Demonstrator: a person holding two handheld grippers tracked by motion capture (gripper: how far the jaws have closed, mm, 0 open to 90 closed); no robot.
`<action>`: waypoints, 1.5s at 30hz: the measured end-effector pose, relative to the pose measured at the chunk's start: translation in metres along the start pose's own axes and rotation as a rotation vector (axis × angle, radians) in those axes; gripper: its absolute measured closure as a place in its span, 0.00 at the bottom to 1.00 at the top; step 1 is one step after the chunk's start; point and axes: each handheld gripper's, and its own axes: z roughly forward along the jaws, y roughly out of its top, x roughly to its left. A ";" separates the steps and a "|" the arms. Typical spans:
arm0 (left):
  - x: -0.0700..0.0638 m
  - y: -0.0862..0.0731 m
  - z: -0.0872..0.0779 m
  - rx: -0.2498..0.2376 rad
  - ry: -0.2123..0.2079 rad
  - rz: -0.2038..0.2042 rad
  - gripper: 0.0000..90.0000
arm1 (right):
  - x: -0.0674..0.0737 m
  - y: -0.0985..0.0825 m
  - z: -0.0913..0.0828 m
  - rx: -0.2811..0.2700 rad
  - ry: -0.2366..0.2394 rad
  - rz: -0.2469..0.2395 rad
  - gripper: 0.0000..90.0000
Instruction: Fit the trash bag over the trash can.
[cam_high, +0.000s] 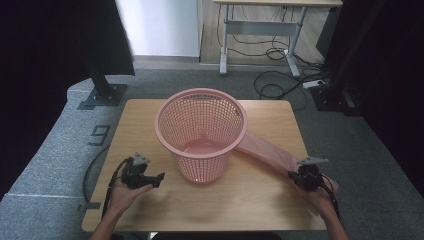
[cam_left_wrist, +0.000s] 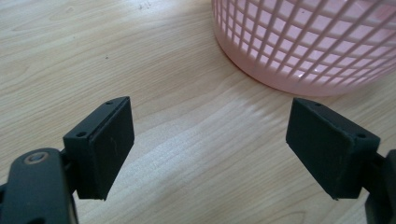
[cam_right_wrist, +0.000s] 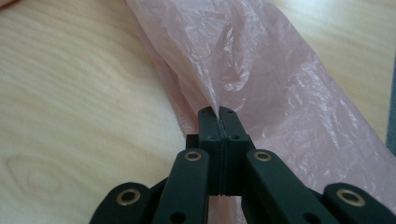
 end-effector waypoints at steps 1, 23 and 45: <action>0.000 0.000 0.000 0.000 0.000 0.000 0.17 | 0.000 0.000 0.000 0.000 0.000 0.000 0.99; 0.000 0.000 0.003 0.004 0.023 -0.020 0.17 | 0.051 0.086 0.110 -0.023 0.027 -0.048 0.15; -0.006 0.001 0.001 -0.002 0.003 -0.016 0.17 | 0.017 0.072 0.112 -0.068 0.006 -0.003 0.77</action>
